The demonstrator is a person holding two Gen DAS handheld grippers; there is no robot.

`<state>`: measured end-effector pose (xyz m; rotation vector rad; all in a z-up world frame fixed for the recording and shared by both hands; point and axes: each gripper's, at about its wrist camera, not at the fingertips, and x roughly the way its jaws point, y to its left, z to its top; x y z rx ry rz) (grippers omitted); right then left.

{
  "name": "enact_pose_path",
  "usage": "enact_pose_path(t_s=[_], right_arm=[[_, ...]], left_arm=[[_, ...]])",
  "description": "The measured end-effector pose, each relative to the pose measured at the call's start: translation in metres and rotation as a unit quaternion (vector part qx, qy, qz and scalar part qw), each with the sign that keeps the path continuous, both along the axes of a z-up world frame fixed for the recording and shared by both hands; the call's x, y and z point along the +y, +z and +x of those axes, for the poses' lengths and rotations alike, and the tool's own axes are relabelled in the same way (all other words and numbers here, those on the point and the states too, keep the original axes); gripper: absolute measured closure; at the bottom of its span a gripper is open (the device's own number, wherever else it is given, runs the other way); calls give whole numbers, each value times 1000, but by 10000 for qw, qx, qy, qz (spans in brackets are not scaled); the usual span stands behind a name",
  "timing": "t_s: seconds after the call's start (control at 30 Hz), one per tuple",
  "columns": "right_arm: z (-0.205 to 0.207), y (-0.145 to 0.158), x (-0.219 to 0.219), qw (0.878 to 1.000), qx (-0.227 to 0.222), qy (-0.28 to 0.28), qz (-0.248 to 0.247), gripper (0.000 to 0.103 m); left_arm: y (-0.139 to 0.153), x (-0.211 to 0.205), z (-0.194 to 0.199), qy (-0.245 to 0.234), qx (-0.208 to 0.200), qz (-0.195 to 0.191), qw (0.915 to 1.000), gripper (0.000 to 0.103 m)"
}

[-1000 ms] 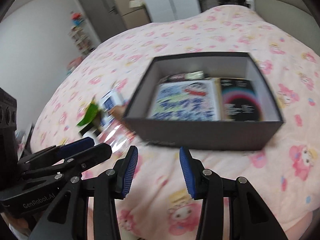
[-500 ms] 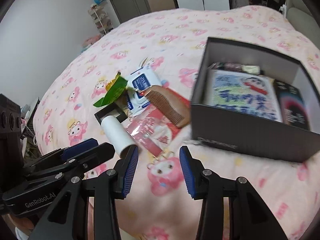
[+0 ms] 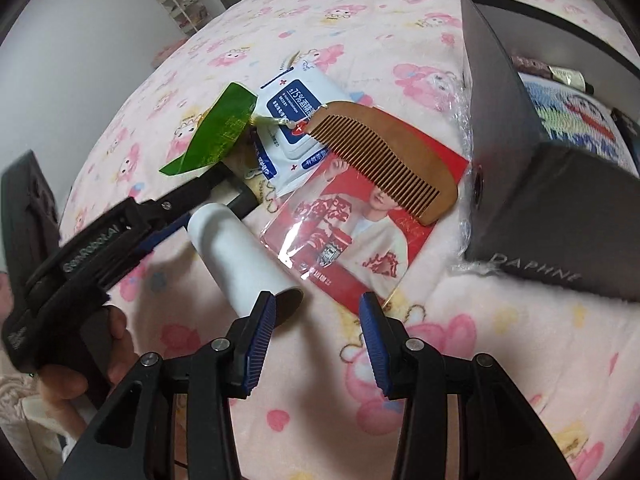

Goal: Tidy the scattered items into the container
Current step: 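Lower the left tool and close it on the white lint-roller tube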

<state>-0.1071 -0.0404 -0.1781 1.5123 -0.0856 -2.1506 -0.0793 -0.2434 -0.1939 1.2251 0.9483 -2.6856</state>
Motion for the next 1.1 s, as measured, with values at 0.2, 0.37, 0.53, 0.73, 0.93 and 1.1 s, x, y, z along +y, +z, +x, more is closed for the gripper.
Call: enact_pose_path(t_s=[0.2, 0.37, 0.53, 0.73, 0.93, 1.1], right_arm=[[10, -2, 2, 9998, -157, -27, -95, 63], [12, -5, 3, 9998, -75, -94, -156, 63], [9, -10, 3, 9997, -142, -164, -88, 63], [5, -2, 16, 9993, -57, -346, -134, 63], [-3, -4, 23, 9986, -104, -503, -102, 63], [-4, -10, 17, 9982, -260, -464, -284, 63]], left_arm=[[-3, 16, 1, -193, -123, -219, 9995, 53], [-1, 29, 6, -237, -236, -443, 9985, 52], [4, 30, 16, -440, -270, -164, 9985, 50], [12, 30, 27, -700, -224, 187, 9971, 42], [9, 21, 26, -512, -250, 51, 9984, 43], [0, 12, 25, -536, -261, 331, 9977, 43]])
